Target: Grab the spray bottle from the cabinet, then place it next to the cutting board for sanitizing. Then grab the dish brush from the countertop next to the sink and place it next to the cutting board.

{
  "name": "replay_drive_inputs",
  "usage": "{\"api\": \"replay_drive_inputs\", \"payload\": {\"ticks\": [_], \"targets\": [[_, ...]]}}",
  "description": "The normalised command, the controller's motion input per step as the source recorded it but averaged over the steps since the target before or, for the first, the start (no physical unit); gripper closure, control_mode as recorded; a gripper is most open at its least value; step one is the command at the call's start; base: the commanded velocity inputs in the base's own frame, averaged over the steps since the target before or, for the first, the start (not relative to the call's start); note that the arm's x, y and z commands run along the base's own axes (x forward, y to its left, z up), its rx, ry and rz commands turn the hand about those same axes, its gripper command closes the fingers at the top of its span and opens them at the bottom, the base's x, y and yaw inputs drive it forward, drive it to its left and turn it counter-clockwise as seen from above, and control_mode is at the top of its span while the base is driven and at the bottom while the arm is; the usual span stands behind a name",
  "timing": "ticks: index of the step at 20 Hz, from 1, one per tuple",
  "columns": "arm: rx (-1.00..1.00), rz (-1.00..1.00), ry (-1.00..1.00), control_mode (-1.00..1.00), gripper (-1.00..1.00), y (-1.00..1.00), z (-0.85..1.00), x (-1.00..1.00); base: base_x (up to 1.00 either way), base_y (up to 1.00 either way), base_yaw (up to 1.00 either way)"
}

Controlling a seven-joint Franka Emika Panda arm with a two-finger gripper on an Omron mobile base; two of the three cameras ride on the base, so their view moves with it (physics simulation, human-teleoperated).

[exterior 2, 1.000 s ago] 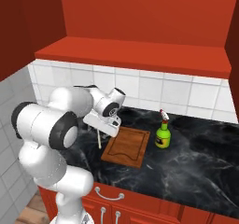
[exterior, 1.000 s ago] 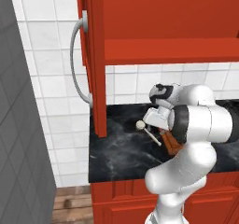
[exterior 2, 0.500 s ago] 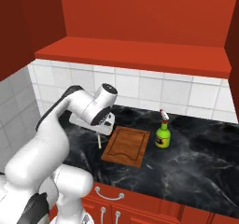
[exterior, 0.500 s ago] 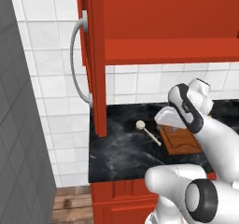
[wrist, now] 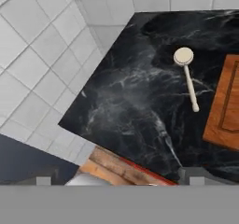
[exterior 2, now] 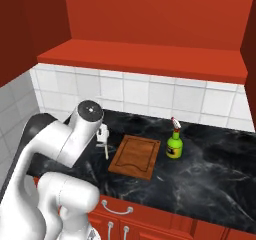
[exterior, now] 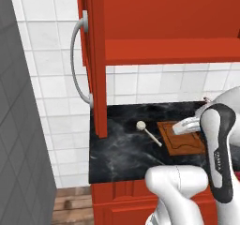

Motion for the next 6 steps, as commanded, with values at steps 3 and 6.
{"api": "replay_drive_inputs", "payload": {"ticks": [3,6], "targets": [[0.0,0.04,-0.39,-1.0,-1.0,0.0,1.0,-1.0,0.0,0.0,0.0],[0.0,0.01,-0.42,-1.0,-1.0,0.0,1.0,-1.0,0.0,0.0,0.0]]}}
